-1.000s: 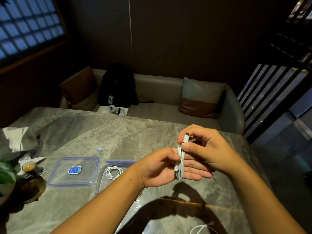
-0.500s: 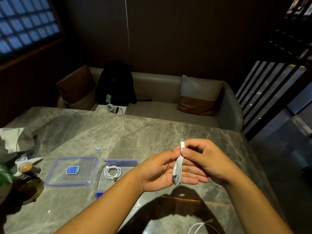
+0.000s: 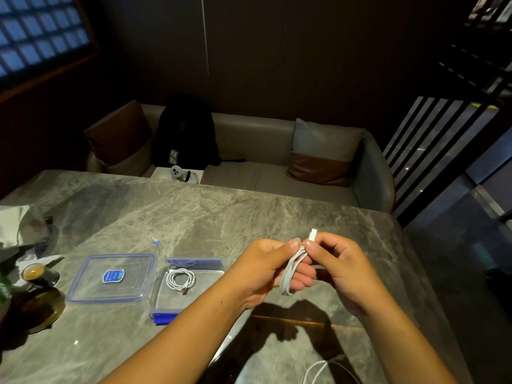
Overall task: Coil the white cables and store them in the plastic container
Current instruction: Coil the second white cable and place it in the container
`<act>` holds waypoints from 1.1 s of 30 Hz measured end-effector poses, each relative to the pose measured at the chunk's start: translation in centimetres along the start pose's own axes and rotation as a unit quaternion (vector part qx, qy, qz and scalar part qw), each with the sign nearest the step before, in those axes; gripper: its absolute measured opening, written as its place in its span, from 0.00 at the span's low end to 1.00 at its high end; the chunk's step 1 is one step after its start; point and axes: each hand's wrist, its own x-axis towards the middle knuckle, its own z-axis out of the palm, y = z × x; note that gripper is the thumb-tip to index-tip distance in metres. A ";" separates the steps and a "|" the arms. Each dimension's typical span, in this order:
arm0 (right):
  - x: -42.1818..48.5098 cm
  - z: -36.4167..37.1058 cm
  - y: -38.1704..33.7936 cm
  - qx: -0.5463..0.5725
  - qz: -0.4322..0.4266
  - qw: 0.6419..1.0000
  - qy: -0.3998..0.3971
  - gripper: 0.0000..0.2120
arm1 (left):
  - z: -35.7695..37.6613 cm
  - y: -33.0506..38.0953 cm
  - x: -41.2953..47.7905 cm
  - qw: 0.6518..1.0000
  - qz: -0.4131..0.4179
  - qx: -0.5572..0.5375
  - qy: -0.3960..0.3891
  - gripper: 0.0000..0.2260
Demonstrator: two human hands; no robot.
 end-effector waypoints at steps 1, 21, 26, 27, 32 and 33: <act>-0.1 0.3 0.2 -0.005 0.000 1.000 0.016 0.10 | -0.1 -0.1 0.1 1.000 0.014 0.017 0.016 0.17; -2.1 2.5 2.0 -0.022 -0.041 0.988 0.150 0.05 | -2.7 -1.4 -0.7 0.985 0.060 0.154 -0.040 0.12; -2.2 1.9 2.1 0.012 -0.014 0.994 0.109 0.06 | -2.8 -1.2 -0.8 0.968 0.056 0.233 -0.075 0.08; -2.2 1.9 2.1 0.008 -0.013 0.994 0.104 0.06 | -2.8 -1.1 -0.8 0.966 0.053 0.241 -0.083 0.07; -2.0 1.9 2.4 -0.007 -0.034 0.992 0.121 0.05 | -2.6 -1.9 -0.5 0.971 0.063 0.226 -0.032 0.05; -2.0 1.9 2.4 -0.007 -0.037 0.991 0.126 0.04 | -2.7 -2.2 -0.4 0.973 0.067 0.222 -0.014 0.04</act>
